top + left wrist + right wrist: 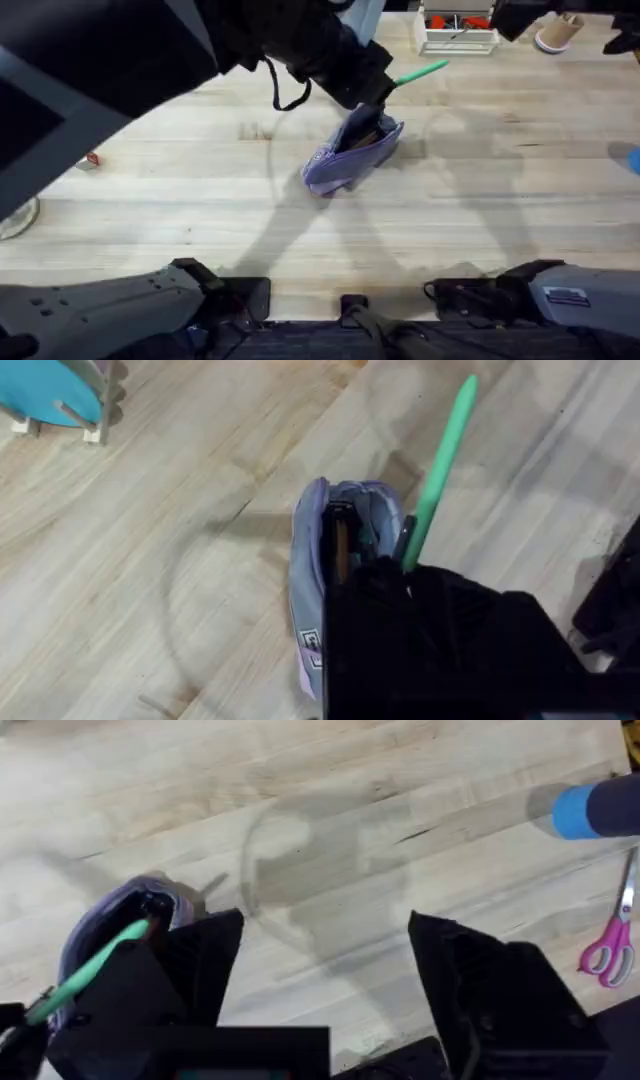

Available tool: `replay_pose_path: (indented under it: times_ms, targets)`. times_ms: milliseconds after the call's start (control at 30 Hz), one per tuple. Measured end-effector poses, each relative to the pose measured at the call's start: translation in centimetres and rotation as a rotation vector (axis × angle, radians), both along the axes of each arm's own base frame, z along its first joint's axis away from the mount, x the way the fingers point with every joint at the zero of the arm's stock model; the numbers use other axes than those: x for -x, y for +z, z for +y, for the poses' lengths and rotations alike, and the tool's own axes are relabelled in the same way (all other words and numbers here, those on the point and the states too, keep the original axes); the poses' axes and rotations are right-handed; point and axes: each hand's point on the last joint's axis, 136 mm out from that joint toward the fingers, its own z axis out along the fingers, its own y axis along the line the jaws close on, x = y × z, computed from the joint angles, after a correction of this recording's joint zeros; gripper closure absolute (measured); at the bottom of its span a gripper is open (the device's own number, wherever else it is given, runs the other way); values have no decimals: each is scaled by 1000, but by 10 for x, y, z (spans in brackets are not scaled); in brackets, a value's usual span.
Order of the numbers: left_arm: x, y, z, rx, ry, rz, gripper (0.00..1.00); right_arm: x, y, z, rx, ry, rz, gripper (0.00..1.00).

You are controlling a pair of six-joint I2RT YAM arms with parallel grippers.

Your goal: Unzip the bag, pick up the pens from the table one at a time and place them inside, then zip the bag closed.

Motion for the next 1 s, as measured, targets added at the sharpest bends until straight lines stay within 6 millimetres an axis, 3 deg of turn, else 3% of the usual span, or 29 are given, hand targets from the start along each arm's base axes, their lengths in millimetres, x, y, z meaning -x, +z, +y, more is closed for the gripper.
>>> replay_pose_path:
  times_ms: [200, 433, 733, 867, 1000]
  targets:
    - [-6, -6, -4, 18, 51, 40, 957, 0, 0, 0, 0, 0, 0, 5]
    - [-20, -41, -14, -7, 100, 129, 956, 0, 0, 0, 0, 0, 0, 5]
    - [-24, -75, -17, -57, 118, 210, 956, 0, 0, 0, 0, 0, 0, 5]
    - [-21, -94, -14, -98, 122, 264, 956, 0, 0, 0, 0, 0, 0, 5]
    - [-5, -113, -1, -185, 133, 350, 957, 0, 0, 0, 0, 0, 0, 6]
